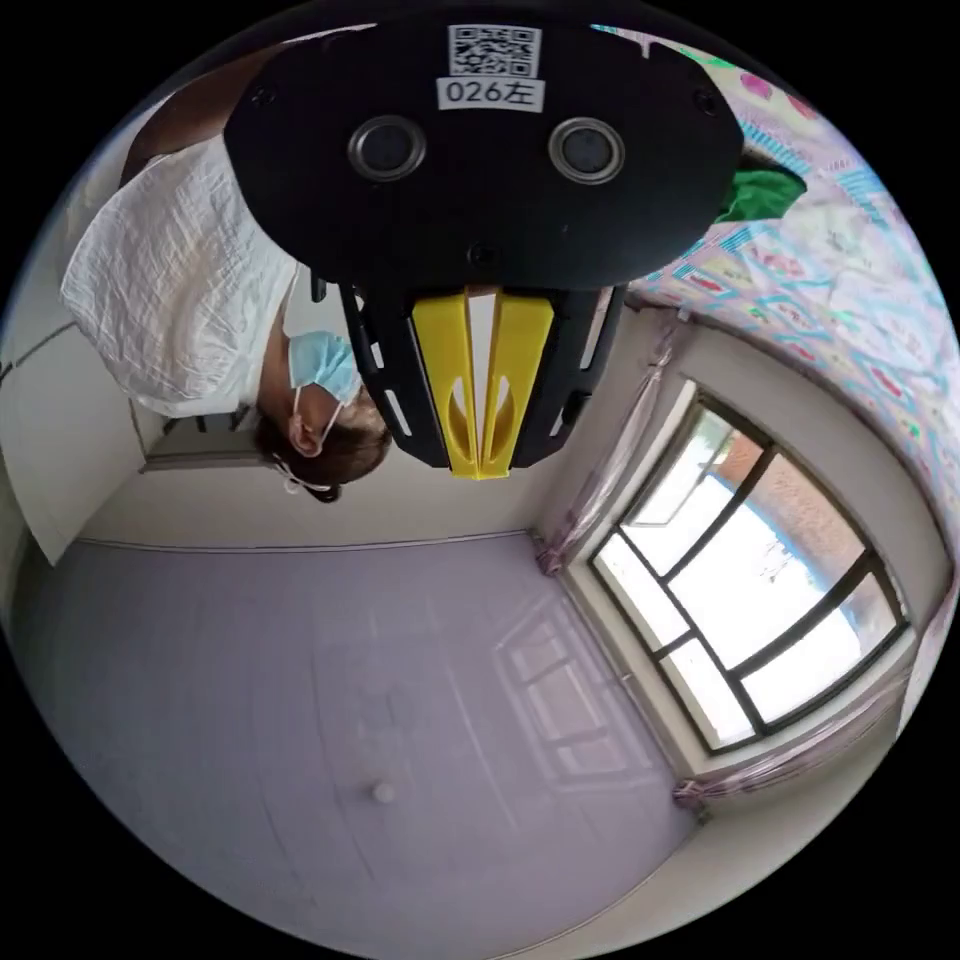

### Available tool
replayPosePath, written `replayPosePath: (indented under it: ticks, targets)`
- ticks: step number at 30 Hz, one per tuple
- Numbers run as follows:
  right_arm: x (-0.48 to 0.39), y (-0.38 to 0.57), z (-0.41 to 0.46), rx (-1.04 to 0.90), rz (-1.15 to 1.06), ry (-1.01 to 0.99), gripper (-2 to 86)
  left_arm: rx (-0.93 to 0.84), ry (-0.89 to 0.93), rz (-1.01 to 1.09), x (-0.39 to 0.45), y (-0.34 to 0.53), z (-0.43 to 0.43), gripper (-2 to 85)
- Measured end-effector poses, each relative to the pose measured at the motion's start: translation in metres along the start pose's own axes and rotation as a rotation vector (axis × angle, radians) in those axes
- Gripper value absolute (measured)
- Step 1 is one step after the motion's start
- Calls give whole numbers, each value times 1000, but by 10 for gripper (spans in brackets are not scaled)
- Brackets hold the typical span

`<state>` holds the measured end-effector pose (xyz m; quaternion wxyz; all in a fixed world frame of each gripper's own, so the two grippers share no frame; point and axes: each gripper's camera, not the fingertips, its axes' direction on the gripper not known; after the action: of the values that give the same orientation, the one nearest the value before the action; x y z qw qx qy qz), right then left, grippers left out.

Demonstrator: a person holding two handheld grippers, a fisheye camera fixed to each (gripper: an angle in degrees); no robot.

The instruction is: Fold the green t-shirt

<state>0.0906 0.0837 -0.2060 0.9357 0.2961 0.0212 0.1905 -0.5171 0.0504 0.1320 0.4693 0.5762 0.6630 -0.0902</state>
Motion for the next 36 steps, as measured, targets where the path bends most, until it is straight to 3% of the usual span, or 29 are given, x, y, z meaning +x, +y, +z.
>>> replayPosePath:
  ticks: [1, 3, 5, 7, 8, 10, 13, 18, 25, 36]
  targets:
    - [-10, 2, -8, -6, 0, -28, -10, 24, 121, 17, 17, -6, 14, 0]
    - [-19, 9, -15, -29, 32, -6, -10, 19, 190, 34, 41, -13, 35, 16]
    - [-23, 20, -15, -116, 34, 11, -10, -88, 61, 38, 64, -12, 57, 69]
    - [-26, 50, -8, -288, 24, 114, -10, -364, -178, -20, 79, 12, 87, 132]
    - [-27, 60, -5, -343, 7, 145, -10, -447, -230, -44, 80, 23, 92, 134]
    - [-23, 108, 6, -565, -35, 279, -8, -794, -432, -158, 78, 83, 103, 134]
    - [-14, 162, 12, -754, -65, 380, 10, -1108, -631, -272, 82, 167, 90, 121]
    - [-11, 214, 33, -959, -195, 434, 40, -1419, -777, -416, 102, 272, 70, 145]
    - [-12, 242, 73, -1087, -419, 448, 43, -1497, -809, -516, 121, 340, 81, 153]
    - [10, 256, 110, -1106, -520, 460, 16, -1511, -881, -495, 130, 362, 114, 159]
